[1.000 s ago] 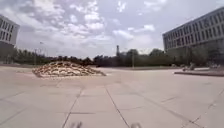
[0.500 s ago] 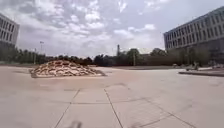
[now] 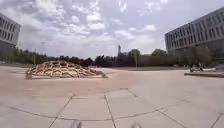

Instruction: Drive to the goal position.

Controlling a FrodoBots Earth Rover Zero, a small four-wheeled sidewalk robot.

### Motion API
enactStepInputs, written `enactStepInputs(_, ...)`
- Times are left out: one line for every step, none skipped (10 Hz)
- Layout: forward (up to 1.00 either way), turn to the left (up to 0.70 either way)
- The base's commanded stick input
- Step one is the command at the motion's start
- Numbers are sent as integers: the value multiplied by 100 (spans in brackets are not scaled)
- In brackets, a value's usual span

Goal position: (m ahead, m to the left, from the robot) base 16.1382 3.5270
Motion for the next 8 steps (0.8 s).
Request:
enactStepInputs(100, -40)
enactStepInputs(100, -40)
enactStepInputs(100, -40)
enactStepInputs(100, -40)
enactStepInputs(100, -31)
enactStepInputs(100, 1)
enactStepInputs(100, 4)
enactStepInputs(100, 4)
